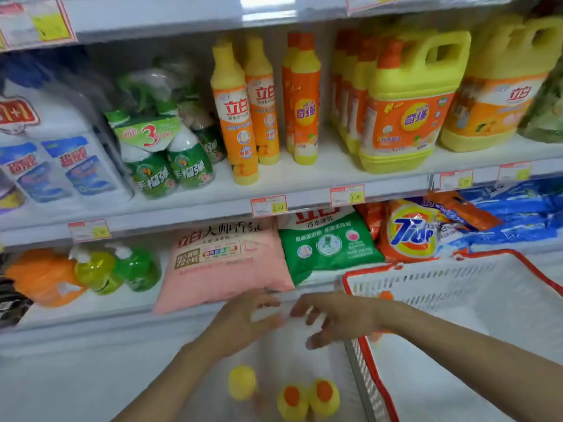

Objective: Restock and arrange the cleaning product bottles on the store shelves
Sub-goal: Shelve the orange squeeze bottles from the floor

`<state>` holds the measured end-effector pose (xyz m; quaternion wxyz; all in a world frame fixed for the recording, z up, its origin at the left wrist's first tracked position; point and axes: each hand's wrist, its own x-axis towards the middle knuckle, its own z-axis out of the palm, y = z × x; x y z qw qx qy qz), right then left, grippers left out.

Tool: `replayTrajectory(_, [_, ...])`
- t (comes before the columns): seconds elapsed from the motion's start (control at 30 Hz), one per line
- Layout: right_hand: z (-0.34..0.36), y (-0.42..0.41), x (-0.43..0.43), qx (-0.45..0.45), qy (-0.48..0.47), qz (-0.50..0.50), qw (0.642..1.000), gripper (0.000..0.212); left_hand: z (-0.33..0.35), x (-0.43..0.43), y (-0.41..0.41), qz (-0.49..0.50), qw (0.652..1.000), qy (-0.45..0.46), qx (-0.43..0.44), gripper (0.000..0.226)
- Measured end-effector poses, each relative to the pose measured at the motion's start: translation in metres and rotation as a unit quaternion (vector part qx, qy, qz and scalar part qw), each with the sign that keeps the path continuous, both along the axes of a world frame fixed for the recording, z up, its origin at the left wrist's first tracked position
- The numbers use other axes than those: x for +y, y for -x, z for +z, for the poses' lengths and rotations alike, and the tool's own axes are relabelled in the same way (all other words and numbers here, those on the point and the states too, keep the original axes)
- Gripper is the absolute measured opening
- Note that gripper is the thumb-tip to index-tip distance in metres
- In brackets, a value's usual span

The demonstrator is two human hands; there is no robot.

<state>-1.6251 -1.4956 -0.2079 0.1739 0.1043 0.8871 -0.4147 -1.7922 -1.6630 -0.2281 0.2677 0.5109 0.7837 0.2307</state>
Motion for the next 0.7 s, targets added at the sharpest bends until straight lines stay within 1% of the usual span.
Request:
replayTrajectory(0.03, [-0.017, -0.005, -0.010, -0.057, -0.010, 0.033, 0.998, 0.063, -0.012, -0.014, -0.008, -0.030, 0.998, 0.046, -0.001, 0.090])
replayTrajectory(0.07, [-0.033, -0.010, -0.019, -0.104, -0.034, 0.062, 0.992, 0.074, -0.024, -0.025, -0.017, -0.060, 0.995, 0.084, 0.012, 0.097])
replayTrajectory(0.13, [-0.059, -0.016, -0.032, -0.153, -0.090, 0.095, 0.980, 0.088, -0.046, -0.040, -0.033, -0.121, 0.980, 0.132, 0.084, 0.098])
replayTrajectory(0.17, [-0.069, -0.019, -0.039, -0.158, -0.112, 0.094, 0.976, 0.089, -0.057, -0.044, -0.040, -0.143, 0.973, 0.138, 0.115, 0.095])
replayTrajectory(0.2, [-0.079, -0.022, -0.044, -0.154, -0.129, 0.088, 0.976, 0.085, -0.069, -0.046, -0.046, -0.152, 0.968, 0.144, 0.136, 0.085])
replayTrajectory(0.27, [-0.096, -0.029, -0.055, -0.129, -0.157, 0.071, 0.977, 0.071, -0.085, -0.046, -0.058, -0.148, 0.965, 0.130, 0.173, 0.060])
replayTrajectory(0.3, [-0.103, -0.032, -0.058, -0.109, -0.170, 0.058, 0.978, 0.064, -0.089, -0.045, -0.063, -0.140, 0.965, 0.125, 0.185, 0.053])
replayTrajectory(0.33, [-0.110, -0.035, -0.059, -0.088, -0.178, 0.042, 0.979, 0.059, -0.093, -0.044, -0.068, -0.132, 0.966, 0.128, 0.182, 0.050])
replayTrajectory(0.43, [-0.120, -0.040, -0.057, -0.046, -0.171, -0.002, 0.984, 0.052, -0.109, -0.043, -0.074, -0.103, 0.975, 0.143, 0.136, 0.061])
replayTrajectory(0.57, [-0.113, -0.047, -0.046, -0.003, -0.152, -0.046, 0.987, 0.051, -0.124, -0.046, -0.071, -0.070, 0.990, 0.100, 0.066, 0.061])
replayTrajectory(0.7, [-0.083, -0.051, -0.029, 0.059, -0.099, -0.113, 0.987, 0.042, -0.115, -0.048, -0.058, 0.014, 0.999, 0.034, -0.005, 0.057])
